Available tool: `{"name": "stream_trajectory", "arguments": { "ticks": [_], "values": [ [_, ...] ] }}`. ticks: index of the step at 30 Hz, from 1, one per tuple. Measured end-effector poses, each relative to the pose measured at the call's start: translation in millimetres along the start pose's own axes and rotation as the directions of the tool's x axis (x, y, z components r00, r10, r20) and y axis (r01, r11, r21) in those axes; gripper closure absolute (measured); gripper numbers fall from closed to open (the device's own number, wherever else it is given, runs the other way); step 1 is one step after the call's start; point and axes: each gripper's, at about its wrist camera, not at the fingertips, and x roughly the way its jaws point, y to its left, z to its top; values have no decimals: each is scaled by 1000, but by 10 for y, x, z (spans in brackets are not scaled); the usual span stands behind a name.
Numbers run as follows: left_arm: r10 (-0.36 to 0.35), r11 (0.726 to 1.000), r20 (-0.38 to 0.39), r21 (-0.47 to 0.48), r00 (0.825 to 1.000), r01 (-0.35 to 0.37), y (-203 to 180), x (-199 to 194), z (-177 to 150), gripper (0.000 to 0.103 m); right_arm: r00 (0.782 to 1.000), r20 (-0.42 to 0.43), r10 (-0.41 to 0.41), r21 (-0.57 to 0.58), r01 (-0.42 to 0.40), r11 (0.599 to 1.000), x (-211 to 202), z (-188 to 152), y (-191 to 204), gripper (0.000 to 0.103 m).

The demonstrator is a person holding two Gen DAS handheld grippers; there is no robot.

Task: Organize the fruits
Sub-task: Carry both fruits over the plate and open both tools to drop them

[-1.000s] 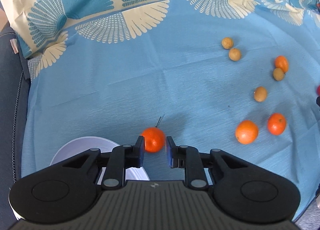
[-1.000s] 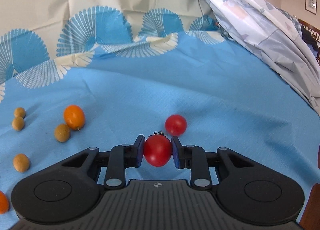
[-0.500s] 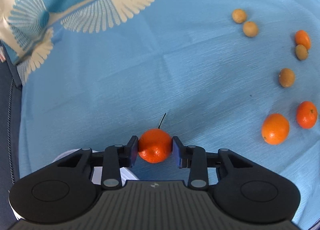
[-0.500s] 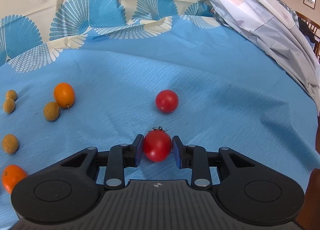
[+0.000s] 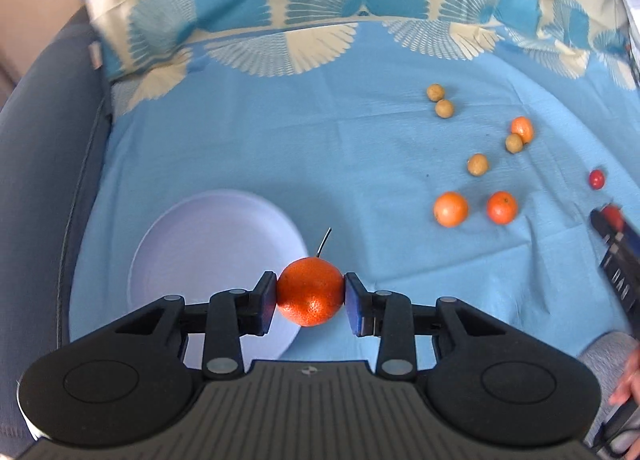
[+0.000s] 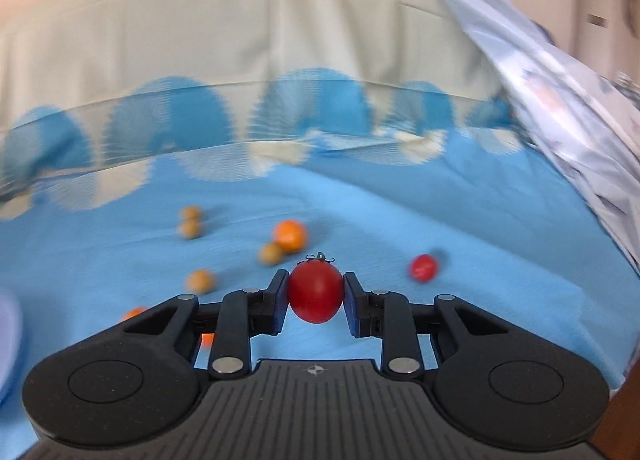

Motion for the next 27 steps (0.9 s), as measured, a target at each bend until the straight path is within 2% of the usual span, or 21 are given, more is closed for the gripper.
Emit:
{"name": "stream_trajectory", "arguments": {
  "ticks": [4,7,11,15,19,27],
  "values": [
    [39,996,12,-83,999,-38,349,-299,-338,63,987,-56,148,-59,-151,987,-433,-73,405,73],
    [42,990,27,-136,999,-38,645,-486,-562,63,963,-103,247,-80,-256,963,-688,-130,797,73],
    [51,979,51,-201,997,-40,977,-660,-798,63,936,-125,328,-146,-344,927,-944,-185,1235,73],
    [47,963,60,-268,997,-30,1246,-724,-911,63,918,-127,376,-198,-395,897,-1137,-174,1546,73],
    [52,955,76,-294,996,-28,1422,-740,-946,63,904,-125,408,-231,-426,875,-1269,-151,1752,73],
    [51,944,77,-328,996,-22,1606,-583,-852,63,891,-148,428,-271,-453,849,-1183,-97,2092,73]
  ]
}}
